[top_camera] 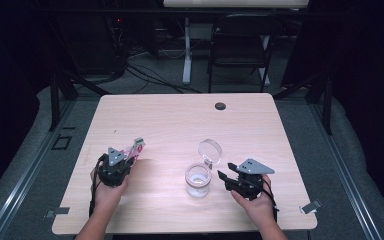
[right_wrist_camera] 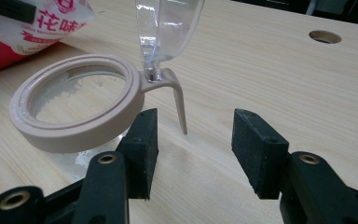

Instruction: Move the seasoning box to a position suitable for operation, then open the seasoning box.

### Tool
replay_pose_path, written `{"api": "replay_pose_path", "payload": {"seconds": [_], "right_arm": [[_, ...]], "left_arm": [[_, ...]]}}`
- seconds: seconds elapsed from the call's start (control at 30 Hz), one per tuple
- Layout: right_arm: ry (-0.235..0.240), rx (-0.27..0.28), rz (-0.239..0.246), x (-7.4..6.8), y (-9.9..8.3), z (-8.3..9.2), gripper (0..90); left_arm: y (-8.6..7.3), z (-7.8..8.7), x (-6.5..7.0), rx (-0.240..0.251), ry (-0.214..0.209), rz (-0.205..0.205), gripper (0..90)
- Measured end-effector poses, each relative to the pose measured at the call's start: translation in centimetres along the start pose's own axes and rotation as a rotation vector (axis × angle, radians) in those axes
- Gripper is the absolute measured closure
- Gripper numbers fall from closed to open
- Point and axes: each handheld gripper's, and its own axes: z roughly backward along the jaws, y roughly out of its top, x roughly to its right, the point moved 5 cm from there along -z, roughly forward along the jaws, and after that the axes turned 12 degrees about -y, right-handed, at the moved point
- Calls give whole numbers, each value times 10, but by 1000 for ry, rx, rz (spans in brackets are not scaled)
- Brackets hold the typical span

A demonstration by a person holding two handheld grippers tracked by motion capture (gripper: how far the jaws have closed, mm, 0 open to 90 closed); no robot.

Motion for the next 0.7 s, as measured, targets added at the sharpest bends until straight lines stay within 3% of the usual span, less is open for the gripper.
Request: {"api": "replay_pose_path", "payload": {"seconds": [0.23, 0.33, 0.5, 0.7], "right_arm": [[1, 7, -3, 2, 1, 0, 507], [-3, 4, -3, 2, 1, 1, 507], [-1, 5, -2, 2, 1, 0, 507], [-2, 3, -3, 2, 1, 0, 507]], "left_arm": [[8, 29, -14, 69, 0, 27, 900], [13, 42, -20, 118, -4, 57, 900], [19, 57, -26, 134, 37, 33, 900], [23, 71, -34, 174, 41, 64, 900]]}}
